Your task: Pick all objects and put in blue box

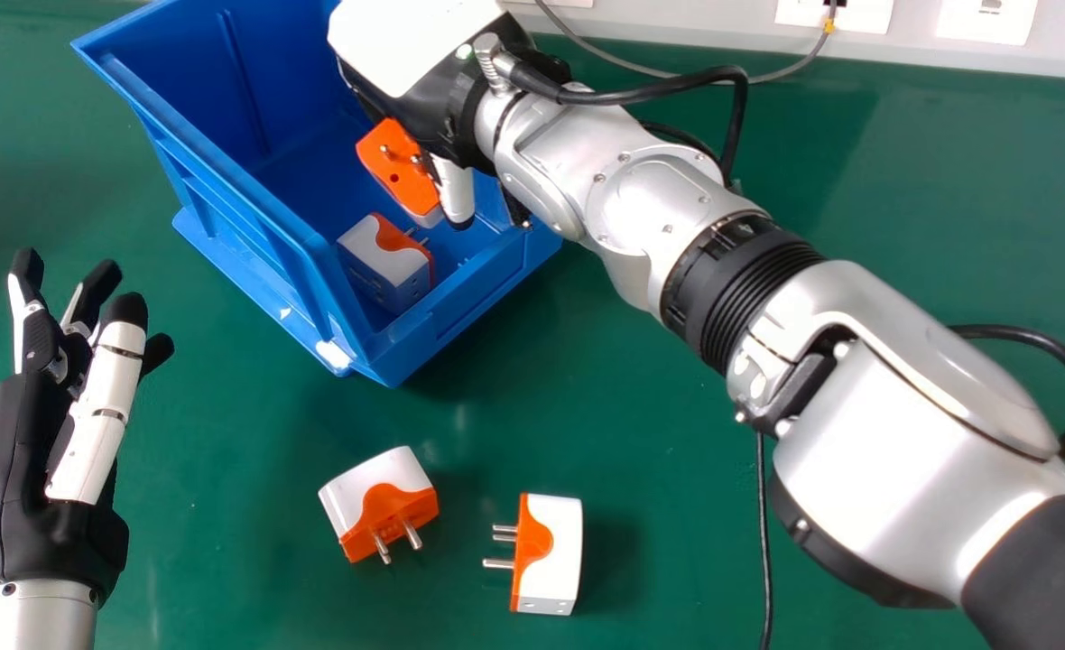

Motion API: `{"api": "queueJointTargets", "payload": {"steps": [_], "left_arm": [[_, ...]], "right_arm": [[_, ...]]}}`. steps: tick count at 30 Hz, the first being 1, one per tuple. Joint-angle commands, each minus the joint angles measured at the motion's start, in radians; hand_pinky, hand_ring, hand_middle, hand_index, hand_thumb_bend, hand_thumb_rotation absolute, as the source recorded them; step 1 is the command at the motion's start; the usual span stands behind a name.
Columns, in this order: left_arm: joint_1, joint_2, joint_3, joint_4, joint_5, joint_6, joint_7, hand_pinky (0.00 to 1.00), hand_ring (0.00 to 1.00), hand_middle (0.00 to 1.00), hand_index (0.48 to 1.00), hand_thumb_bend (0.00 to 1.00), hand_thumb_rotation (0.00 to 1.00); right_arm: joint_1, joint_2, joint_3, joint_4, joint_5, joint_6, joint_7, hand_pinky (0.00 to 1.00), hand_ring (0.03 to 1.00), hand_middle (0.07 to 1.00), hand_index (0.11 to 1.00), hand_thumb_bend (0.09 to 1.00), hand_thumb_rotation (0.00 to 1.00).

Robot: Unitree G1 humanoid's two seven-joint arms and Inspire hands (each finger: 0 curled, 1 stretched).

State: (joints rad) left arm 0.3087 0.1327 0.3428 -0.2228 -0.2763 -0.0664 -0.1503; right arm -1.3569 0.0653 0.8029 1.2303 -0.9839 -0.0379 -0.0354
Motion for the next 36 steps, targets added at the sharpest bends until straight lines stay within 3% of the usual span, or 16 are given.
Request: {"api": "queueJointTargets", "payload": {"steps": [1, 7, 12, 20, 28, 32, 36], "left_arm": [[0.003, 0.004, 0.0, -0.027, 0.003, -0.007, 0.0, 0.87, 0.94, 0.96, 0.96, 0.32, 0.59], [0.003, 0.0, -0.005, -0.04, 0.011, 0.006, 0.015, 0.86, 0.94, 0.96, 0.961, 0.33, 0.59], [0.004, 0.001, -0.007, -0.04, 0.015, 0.008, 0.024, 0.86, 0.93, 0.96, 0.961, 0.33, 0.6], [0.0, 0.004, -0.008, -0.034, 0.018, 0.005, 0.023, 0.85, 0.93, 0.96, 0.957, 0.33, 0.6], [-0.009, 0.002, -0.01, -0.017, 0.007, -0.009, 0.009, 0.87, 0.94, 0.96, 0.954, 0.34, 0.6], [-0.018, 0.006, -0.01, 0.007, 0.006, -0.028, -0.009, 0.88, 0.94, 0.96, 0.956, 0.34, 0.61], [-0.023, 0.017, -0.008, 0.04, 0.011, -0.068, -0.039, 0.89, 0.95, 0.98, 0.969, 0.35, 0.63]], "right_arm": [[-0.018, -0.012, 0.009, -0.034, -0.006, -0.002, -0.028, 0.55, 0.714, 0.821, 0.811, 0.604, 0.47], [-0.003, -0.017, 0.004, -0.051, 0.001, 0.006, -0.022, 0.72, 0.868, 0.944, 0.931, 0.639, 0.67], [0.002, -0.015, 0.003, -0.047, 0.001, 0.013, -0.034, 0.75, 0.899, 0.969, 0.952, 0.643, 0.71], [0.015, -0.017, -0.009, -0.052, 0.015, 0.019, -0.047, 0.75, 0.909, 0.975, 0.957, 0.645, 0.73], [0.061, -0.051, -0.049, -0.113, 0.055, -0.002, -0.073, 0.74, 0.908, 0.972, 0.95, 0.644, 0.68], [0.1, -0.08, -0.068, -0.191, 0.063, -0.007, -0.072, 0.74, 0.905, 0.967, 0.943, 0.642, 0.62], [0.163, -0.144, -0.083, -0.342, 0.058, -0.016, -0.054, 0.75, 0.9, 0.956, 0.93, 0.628, 0.52]]}}
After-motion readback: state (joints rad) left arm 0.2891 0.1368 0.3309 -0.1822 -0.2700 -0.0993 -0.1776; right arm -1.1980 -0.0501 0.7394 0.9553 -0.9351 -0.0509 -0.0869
